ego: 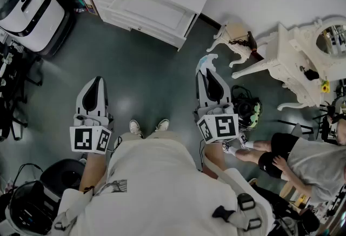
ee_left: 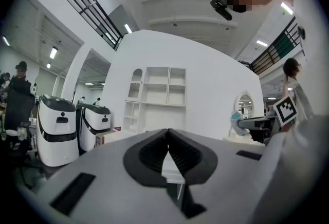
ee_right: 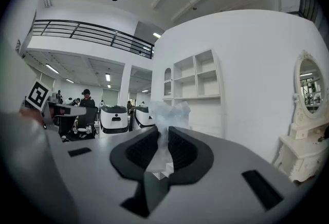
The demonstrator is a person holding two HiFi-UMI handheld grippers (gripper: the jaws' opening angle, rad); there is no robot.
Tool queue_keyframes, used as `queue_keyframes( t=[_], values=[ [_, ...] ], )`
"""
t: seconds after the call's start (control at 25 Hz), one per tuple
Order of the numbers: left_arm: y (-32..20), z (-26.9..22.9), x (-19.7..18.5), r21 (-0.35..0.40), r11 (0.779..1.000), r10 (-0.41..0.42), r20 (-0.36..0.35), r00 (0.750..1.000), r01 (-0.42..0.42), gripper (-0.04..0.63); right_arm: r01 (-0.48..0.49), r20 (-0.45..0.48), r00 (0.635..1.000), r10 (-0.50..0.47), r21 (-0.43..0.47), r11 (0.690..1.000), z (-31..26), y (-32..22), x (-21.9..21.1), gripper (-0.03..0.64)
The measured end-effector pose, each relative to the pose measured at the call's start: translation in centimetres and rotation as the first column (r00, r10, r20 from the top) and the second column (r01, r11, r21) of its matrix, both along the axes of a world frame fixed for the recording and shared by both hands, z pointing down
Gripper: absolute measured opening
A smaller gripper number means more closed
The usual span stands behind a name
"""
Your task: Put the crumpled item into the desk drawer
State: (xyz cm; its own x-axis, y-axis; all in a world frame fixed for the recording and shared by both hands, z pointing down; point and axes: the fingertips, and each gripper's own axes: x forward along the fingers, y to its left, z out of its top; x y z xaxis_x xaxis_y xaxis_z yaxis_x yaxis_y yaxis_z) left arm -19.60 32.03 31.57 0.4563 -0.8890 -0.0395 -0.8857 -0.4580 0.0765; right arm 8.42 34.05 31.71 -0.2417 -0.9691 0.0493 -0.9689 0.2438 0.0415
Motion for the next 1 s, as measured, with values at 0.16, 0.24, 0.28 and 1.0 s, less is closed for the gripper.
queue_keyframes(
  t=[0.16,0.24,0.28,1.0],
  values=[
    [0.8,1.3,-3.2,-0.037,0.999,0.013,0.003,1.0,-0.013,0.015,-0.017,0.016,1.0,0.017,-0.016,1.0,0.5,1.0,-3.2,0.071],
    [0.6,1.4,-4.2,-0.036,0.999,0.019,0.002,1.0,-0.019,0.015,-0.02,0.016,1.0,0.021,-0.017,1.0,0.6,1.2,-4.2,0.071],
    [0.4,1.3,-4.5,-0.033,0.999,0.022,-0.001,1.0,-0.022,0.015,-0.023,0.011,1.0,0.023,-0.017,1.0,0.5,1.3,-4.5,0.071],
    [0.0,1.9,0.3,-0.008,1.0,0.003,-0.004,1.0,-0.003,0.015,0.033,0.058,0.998,-0.036,0.049,0.998,0.7,0.4,0.1,0.074]
  ],
)
